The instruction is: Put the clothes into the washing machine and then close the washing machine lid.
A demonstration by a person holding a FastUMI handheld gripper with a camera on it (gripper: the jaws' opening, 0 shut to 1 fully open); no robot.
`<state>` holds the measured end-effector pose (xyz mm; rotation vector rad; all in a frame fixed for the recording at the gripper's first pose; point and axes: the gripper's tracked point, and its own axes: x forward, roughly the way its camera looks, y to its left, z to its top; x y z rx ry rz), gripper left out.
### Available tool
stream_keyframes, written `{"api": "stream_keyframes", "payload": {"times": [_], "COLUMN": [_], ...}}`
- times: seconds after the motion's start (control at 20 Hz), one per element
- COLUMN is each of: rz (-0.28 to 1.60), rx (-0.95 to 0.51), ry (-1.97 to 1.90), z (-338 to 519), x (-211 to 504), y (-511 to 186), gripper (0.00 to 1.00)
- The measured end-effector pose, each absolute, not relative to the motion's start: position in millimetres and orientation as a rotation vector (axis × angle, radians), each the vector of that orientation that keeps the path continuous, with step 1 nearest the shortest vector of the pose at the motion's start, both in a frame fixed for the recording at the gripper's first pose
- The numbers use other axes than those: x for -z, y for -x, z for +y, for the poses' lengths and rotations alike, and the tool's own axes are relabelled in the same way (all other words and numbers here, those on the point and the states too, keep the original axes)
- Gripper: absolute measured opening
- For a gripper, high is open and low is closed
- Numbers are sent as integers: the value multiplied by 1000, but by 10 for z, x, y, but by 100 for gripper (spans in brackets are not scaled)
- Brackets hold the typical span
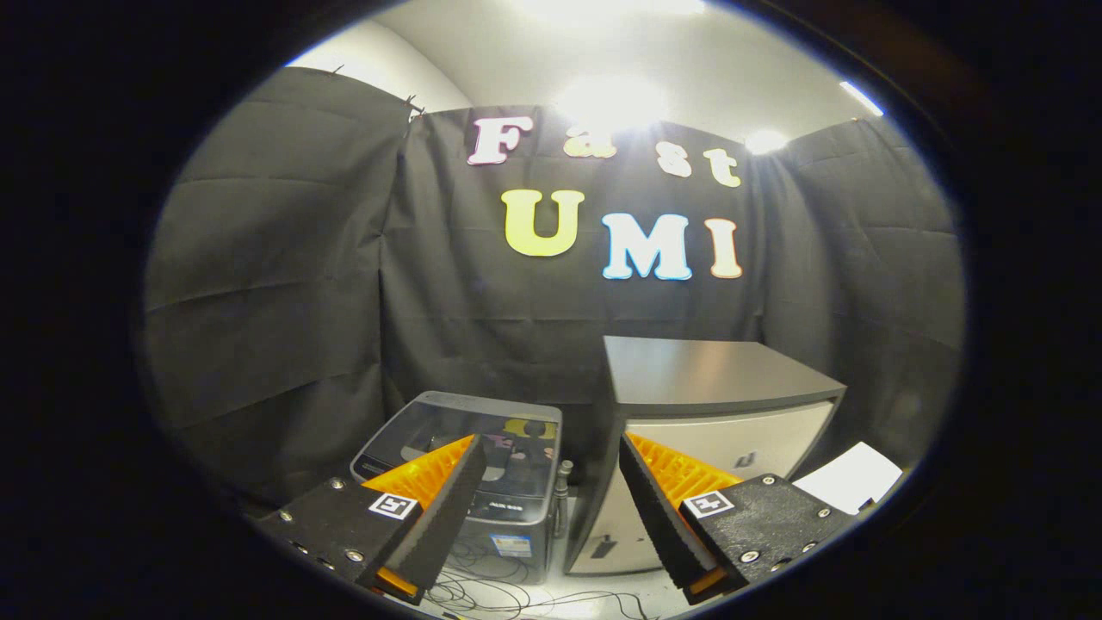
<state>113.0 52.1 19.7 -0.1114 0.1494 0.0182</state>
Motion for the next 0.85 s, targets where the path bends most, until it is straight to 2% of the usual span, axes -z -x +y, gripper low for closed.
{"api": "stream_keyframes", "payload": {"times": [0.35,0.85], "rz": [176,146], "rx": [-5,-25], "ry": [107,125], "z": [-124,-88], "x": [-260,-334], "y": [-237,283], "gripper": [96,96]}}
